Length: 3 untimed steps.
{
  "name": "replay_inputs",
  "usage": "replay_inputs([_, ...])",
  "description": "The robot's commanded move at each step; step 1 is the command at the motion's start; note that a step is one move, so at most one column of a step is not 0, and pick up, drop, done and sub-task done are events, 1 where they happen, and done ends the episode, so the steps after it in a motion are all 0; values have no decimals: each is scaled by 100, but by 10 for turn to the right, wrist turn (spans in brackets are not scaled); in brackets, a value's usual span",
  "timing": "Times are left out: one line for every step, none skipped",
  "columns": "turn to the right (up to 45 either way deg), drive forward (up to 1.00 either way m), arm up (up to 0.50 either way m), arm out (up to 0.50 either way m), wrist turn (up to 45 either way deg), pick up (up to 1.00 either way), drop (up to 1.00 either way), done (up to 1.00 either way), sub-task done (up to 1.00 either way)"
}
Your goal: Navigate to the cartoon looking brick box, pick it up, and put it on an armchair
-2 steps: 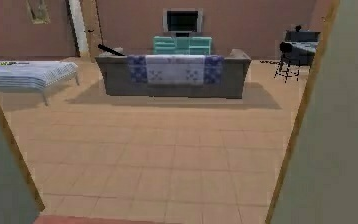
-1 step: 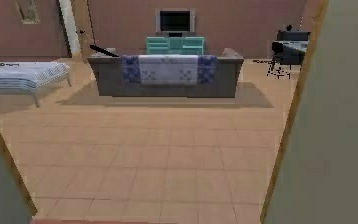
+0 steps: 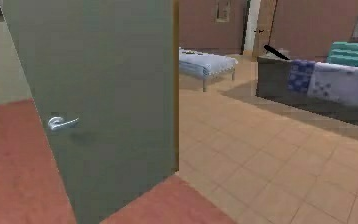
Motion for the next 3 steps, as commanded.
replay_inputs([-450, 0, 0, 0, 0, 0, 0, 0, 0])
replay_inputs([-420, 0, 0, 0, 0, 0, 0, 0, 0])
replay_inputs([0, 5, 0, 0, 0, 0, 0, 0, 0])
